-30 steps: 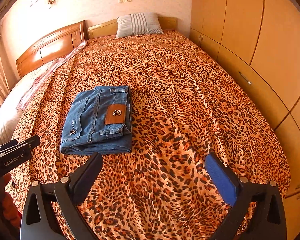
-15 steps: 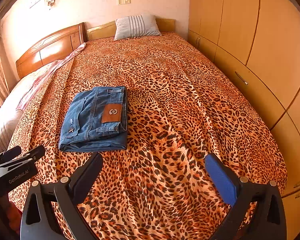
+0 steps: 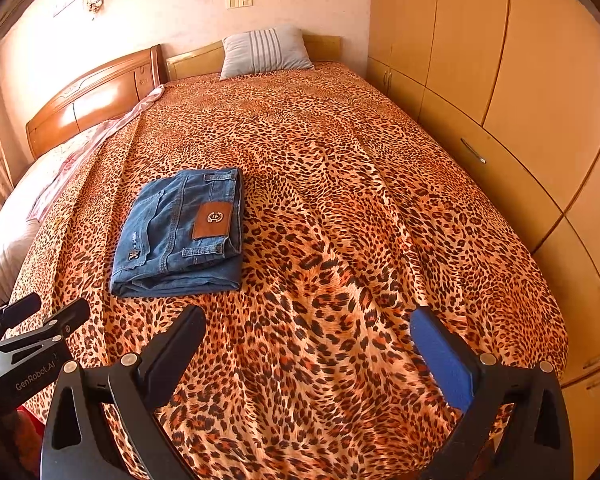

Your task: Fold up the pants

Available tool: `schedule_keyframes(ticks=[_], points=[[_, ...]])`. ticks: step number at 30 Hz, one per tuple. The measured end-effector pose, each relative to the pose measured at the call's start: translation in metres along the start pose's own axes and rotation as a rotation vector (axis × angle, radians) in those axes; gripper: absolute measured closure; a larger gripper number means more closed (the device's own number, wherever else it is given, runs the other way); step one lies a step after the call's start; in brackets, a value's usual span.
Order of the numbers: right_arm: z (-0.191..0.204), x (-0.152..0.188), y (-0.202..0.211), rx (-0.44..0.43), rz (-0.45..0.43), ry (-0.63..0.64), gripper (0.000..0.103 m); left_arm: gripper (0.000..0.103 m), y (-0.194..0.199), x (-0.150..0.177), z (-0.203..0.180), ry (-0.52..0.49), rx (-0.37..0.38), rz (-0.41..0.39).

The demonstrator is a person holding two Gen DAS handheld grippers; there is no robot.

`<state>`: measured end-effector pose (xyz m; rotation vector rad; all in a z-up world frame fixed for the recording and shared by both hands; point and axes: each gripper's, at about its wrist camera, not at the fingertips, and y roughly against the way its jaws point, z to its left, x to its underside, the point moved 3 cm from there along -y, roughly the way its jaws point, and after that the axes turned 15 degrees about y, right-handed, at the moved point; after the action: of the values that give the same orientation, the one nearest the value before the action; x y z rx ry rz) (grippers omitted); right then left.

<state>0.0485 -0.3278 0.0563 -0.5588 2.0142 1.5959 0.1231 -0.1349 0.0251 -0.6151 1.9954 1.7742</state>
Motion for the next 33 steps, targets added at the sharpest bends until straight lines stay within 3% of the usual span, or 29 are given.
schedule_keyframes(ticks=[33], points=[[-0.0069, 0.0052, -0.0046, 0.008, 0.045, -0.004, 0.000, 0.021, 0.0005, 0.0015, -0.0026, 0.036, 0.039, 0.052]])
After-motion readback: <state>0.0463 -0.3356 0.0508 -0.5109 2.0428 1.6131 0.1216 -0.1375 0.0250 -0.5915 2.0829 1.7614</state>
